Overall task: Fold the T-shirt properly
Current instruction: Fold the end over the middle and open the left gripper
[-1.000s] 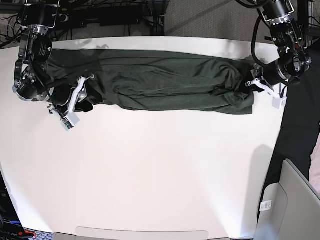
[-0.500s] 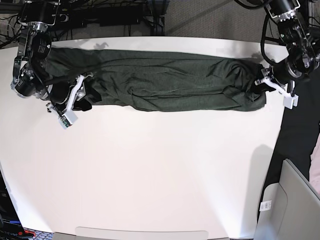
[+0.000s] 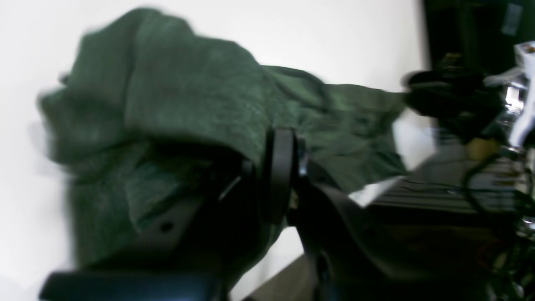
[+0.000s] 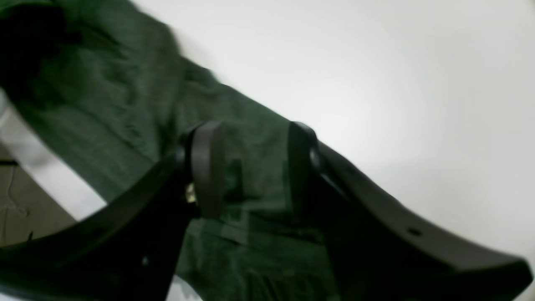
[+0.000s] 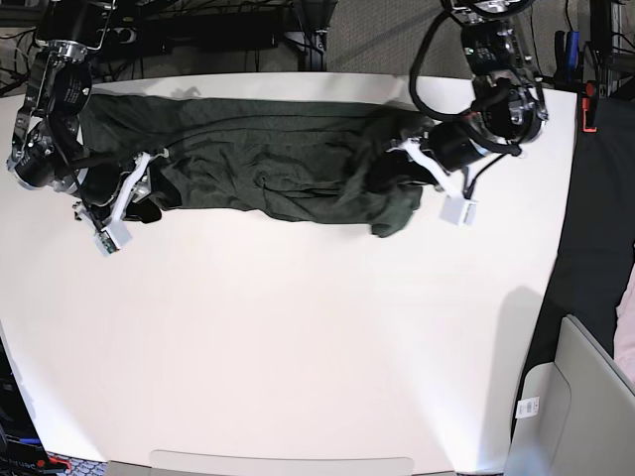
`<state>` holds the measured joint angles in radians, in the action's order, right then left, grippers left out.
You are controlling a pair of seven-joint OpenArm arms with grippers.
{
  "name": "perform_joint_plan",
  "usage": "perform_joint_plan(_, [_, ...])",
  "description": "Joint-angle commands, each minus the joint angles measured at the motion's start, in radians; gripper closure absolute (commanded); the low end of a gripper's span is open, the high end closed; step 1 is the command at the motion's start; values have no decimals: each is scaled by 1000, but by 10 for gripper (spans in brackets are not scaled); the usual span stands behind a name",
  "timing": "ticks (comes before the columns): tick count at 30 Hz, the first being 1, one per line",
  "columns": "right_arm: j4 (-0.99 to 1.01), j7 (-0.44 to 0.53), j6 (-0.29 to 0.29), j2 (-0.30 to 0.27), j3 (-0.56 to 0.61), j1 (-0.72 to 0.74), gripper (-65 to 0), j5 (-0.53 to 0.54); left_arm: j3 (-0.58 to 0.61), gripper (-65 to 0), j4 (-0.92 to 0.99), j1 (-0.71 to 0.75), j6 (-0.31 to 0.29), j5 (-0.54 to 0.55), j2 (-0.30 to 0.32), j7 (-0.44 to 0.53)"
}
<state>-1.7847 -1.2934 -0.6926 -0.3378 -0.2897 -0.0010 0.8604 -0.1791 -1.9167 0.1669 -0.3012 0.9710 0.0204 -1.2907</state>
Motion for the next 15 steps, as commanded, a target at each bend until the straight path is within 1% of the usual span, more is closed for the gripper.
perform_joint_plan(1, [-17,15,-6,-11,-21,2,-248,16,14,-1,-19,-3,-5,19,-9,4])
perform_joint_plan(6, [-17,13,-6,-11,-41,-1,-248,16,91,-1,-19,-8,-5,19,-95,4])
perform_joint_plan(11, [-17,13,-6,-11,-41,-1,-248,16,158,-1,-19,-13,-5,16,-152,13])
perform_joint_plan(13, [-17,13,-6,-10,-41,-1,-248,16,171,-1,-17,-39,-5,15,-177,13])
perform_joint_plan(15, [-17,13,-6,-10,-41,0,-248,16,172,-1,-11,-53,-6,15,-177,9])
